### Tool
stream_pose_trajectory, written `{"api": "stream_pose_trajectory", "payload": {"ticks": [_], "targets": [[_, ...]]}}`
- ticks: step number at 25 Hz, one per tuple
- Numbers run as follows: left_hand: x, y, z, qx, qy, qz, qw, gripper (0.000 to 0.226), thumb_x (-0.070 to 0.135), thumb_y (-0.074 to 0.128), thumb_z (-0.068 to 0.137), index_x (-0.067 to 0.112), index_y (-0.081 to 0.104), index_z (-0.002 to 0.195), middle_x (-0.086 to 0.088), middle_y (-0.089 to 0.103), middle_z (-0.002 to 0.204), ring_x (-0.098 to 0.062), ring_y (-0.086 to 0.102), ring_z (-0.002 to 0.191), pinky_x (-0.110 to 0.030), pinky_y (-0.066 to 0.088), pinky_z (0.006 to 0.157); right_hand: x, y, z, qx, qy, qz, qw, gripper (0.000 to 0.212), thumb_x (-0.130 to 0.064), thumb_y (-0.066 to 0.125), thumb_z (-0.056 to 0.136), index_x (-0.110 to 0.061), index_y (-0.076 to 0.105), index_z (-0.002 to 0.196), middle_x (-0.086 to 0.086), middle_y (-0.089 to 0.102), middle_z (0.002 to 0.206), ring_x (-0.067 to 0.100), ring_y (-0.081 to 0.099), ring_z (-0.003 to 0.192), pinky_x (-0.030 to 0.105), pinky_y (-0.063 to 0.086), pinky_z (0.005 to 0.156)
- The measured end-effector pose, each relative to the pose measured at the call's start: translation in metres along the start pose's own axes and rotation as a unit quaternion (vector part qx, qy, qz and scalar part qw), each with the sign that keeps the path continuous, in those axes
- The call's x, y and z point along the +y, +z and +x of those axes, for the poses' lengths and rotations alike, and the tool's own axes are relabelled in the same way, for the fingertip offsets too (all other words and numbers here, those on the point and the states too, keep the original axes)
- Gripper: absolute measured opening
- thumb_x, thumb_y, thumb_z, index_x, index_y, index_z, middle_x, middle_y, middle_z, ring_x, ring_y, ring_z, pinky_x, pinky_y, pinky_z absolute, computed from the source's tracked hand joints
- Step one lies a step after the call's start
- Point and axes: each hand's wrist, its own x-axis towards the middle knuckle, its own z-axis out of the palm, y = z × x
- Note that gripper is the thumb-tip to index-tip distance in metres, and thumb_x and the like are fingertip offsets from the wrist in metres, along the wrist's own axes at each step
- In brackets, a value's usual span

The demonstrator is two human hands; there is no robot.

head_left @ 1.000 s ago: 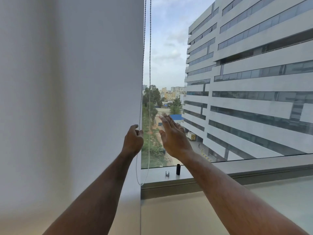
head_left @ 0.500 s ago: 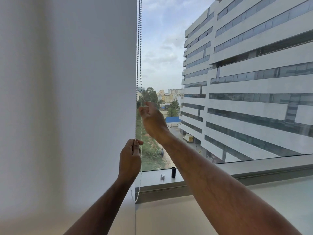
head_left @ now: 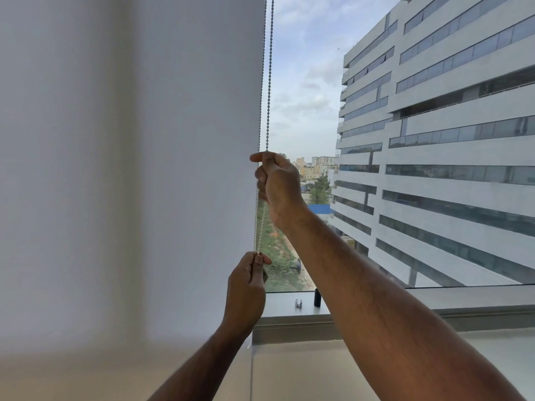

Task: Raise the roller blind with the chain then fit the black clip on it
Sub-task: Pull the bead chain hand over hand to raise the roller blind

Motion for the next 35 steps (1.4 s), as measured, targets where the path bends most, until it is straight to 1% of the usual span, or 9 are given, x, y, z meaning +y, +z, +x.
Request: {"api": "stream_pose_trajectory", "payload": {"ticks": [3, 7, 13, 16, 22, 26, 28, 31, 35], "targets": [[0.002, -0.003, -0.007, -0.029, -0.016, -0.058, 0.998, 0.035, 0.016, 0.038, 0.111, 0.014, 0.066, 0.092, 0.009, 0.048, 0.057, -0.007, 0.041, 0.052, -0.023, 0.036, 0.05, -0.003, 0.0, -0.012, 0.019, -0.025, 0.003, 0.999, 0.03, -0.018, 0.045, 0.108, -0.015, 0.07, 0.091, -0.014, 0.039, 0.047, 0.005, 0.025, 0.04, 0.02, 0.02, 0.04], [0.009, -0.01, -0.001, -0.03, -0.036, -0.094, 0.994, 0.036, 0.02, 0.035, 0.112, 0.013, 0.068, 0.101, -0.01, 0.07, 0.073, -0.019, 0.063, 0.06, -0.028, 0.054, 0.054, -0.007, 0.002, -0.028, 0.06, -0.087, -0.043, 0.993, 0.032, -0.017, 0.046, 0.108, -0.019, 0.069, 0.085, -0.01, 0.042, 0.056, 0.006, 0.035, 0.048, 0.02, 0.03, 0.044], [0.055, -0.016, 0.047, -0.008, -0.002, -0.101, 0.995, 0.04, 0.024, 0.032, 0.113, 0.008, 0.068, 0.107, -0.003, 0.077, 0.085, -0.009, 0.073, 0.072, -0.023, 0.061, 0.065, -0.005, -0.004, -0.054, 0.084, -0.119, -0.102, 0.984, 0.03, -0.019, 0.047, 0.107, -0.018, 0.068, 0.086, -0.008, 0.05, 0.061, 0.002, 0.046, 0.052, 0.016, 0.042, 0.049], [0.088, -0.017, 0.069, 0.006, 0.019, -0.113, 0.993, 0.039, 0.023, 0.034, 0.112, 0.011, 0.071, 0.105, -0.001, 0.076, 0.088, -0.006, 0.074, 0.078, -0.022, 0.06, 0.064, 0.011, -0.01, -0.076, 0.06, -0.098, -0.1, 0.988, 0.029, -0.021, 0.047, 0.108, -0.018, 0.068, 0.089, -0.01, 0.065, 0.068, 0.002, 0.065, 0.06, 0.023, 0.057, 0.053], [0.151, -0.009, 0.097, -0.017, 0.013, -0.162, 0.987, 0.038, 0.023, 0.034, 0.111, 0.008, 0.069, 0.114, -0.012, 0.078, 0.098, -0.02, 0.077, 0.082, -0.03, 0.061, 0.069, 0.038, -0.026, -0.112, 0.057, -0.075, -0.118, 0.988, 0.032, -0.02, 0.044, 0.109, -0.018, 0.068, 0.088, -0.014, 0.046, 0.054, 0.001, 0.039, 0.049, 0.018, 0.031, 0.047], [0.188, -0.002, 0.113, -0.019, 0.004, -0.204, 0.979, 0.035, 0.018, 0.035, 0.111, 0.005, 0.067, 0.116, -0.008, 0.076, 0.091, -0.014, 0.075, 0.074, -0.029, 0.062, 0.067, 0.05, -0.036, -0.137, 0.037, -0.047, -0.094, 0.994, 0.03, -0.018, 0.044, 0.109, -0.008, 0.065, 0.091, -0.011, 0.045, 0.054, 0.004, 0.037, 0.051, 0.022, 0.03, 0.048], [0.201, 0.0, 0.119, -0.015, -0.002, -0.216, 0.976, 0.034, 0.017, 0.036, 0.11, 0.004, 0.066, 0.117, -0.008, 0.074, 0.089, -0.013, 0.073, 0.068, -0.026, 0.06, 0.061, 0.054, -0.038, -0.147, 0.031, -0.033, -0.064, 0.997, 0.029, -0.015, 0.044, 0.109, -0.001, 0.063, 0.092, 0.003, 0.042, 0.06, 0.007, 0.035, 0.052, 0.023, 0.027, 0.048], [0.21, 0.004, 0.122, 0.002, 0.011, -0.216, 0.976, 0.032, 0.014, 0.04, 0.109, 0.005, 0.07, 0.111, -0.003, 0.062, 0.071, -0.009, 0.049, 0.047, -0.02, 0.039, 0.041, 0.057, -0.042, -0.155, 0.022, -0.033, -0.049, 0.998, 0.029, -0.014, 0.044, 0.109, 0.004, 0.06, 0.093, 0.007, 0.041, 0.061, 0.009, 0.034, 0.051, 0.022, 0.027, 0.045], [0.211, 0.012, 0.115, 0.052, 0.044, -0.216, 0.974, 0.035, 0.01, 0.039, 0.108, 0.012, 0.069, 0.09, -0.001, 0.048, 0.066, -0.008, 0.036, 0.049, -0.02, 0.032, 0.048, 0.059, -0.047, -0.155, -0.004, -0.053, -0.085, 0.995, 0.029, -0.016, 0.043, 0.109, -0.004, 0.066, 0.095, -0.001, 0.054, 0.055, 0.011, 0.047, 0.049, 0.025, 0.04, 0.047]]}}
